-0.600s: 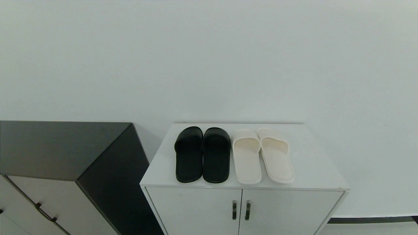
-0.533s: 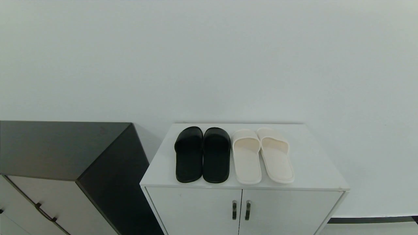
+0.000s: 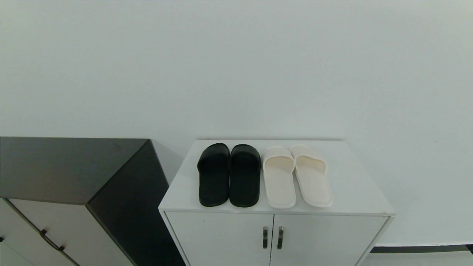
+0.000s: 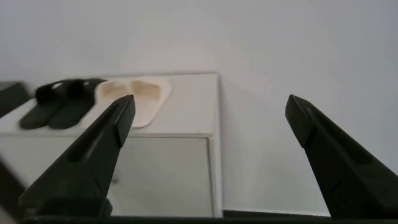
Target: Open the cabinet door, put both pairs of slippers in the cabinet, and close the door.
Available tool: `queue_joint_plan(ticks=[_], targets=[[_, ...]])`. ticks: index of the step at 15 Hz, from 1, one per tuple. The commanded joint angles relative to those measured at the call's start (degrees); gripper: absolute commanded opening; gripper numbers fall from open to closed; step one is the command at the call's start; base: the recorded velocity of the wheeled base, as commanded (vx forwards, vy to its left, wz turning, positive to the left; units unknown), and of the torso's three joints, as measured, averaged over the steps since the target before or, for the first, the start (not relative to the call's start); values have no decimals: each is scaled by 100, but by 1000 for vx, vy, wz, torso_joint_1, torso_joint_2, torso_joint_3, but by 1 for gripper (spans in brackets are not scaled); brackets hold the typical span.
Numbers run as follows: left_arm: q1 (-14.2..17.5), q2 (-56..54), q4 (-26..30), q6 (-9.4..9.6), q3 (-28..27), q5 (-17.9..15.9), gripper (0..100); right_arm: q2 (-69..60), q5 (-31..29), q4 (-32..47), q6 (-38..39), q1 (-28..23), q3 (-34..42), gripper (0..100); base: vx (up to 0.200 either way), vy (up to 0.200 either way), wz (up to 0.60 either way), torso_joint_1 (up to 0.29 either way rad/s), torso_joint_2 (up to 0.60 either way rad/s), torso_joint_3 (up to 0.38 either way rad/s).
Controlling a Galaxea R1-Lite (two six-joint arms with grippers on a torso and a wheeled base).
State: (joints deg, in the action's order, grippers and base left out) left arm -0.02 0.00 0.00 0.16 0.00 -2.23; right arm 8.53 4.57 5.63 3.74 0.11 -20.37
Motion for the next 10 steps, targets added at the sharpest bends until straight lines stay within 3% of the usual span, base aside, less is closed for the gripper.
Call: queue_joint_plan(ticks=[1, 5, 10], targets=[[-6, 9, 0, 2, 0, -5, 0, 2170, 1002, 34, -23, 94, -99, 100, 0, 0, 0, 0, 0, 0], [-6, 9, 0, 28, 0, -5, 0, 3365, 967, -792, 30, 1026, -125, 100, 0, 0, 0, 0, 0, 0], [-6, 9, 0, 28, 0, -5, 0, 5299, -1828, -1468, 1428, 4076, -881, 100, 0, 0, 0, 0, 0, 0]])
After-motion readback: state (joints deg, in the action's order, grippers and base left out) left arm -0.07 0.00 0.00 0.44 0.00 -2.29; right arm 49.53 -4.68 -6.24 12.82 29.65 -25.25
